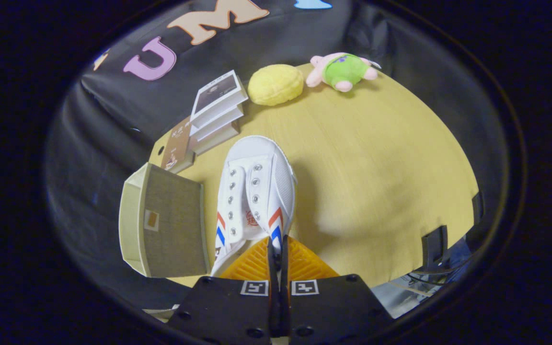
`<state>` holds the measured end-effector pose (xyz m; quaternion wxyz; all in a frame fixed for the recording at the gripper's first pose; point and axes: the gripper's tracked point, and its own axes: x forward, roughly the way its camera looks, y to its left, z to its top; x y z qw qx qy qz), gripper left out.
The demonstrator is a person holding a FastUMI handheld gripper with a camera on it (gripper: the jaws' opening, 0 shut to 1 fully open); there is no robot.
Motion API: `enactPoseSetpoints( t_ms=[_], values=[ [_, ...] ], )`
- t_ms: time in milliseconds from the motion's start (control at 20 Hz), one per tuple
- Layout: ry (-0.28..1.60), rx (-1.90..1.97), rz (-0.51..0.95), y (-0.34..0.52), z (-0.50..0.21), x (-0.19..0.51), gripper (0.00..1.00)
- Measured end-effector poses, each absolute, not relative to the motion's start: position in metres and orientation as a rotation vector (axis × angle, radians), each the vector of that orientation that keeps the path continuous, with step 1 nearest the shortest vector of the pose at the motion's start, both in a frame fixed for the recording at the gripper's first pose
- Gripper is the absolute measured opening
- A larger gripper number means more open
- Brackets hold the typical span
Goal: Open the storage box then place both shoes into the box .Put the left shoe in first, then the right shoe, with the right side of both shoes facing outward in a uniform manner.
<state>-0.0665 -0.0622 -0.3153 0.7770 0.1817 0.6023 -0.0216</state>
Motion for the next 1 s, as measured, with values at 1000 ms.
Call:
enactPoseSetpoints(
  t_ms=[1000],
  values=[
    [1.214, 0.466, 0.131, 0.11, -0.231, -0.037, 0.04]
  ],
)
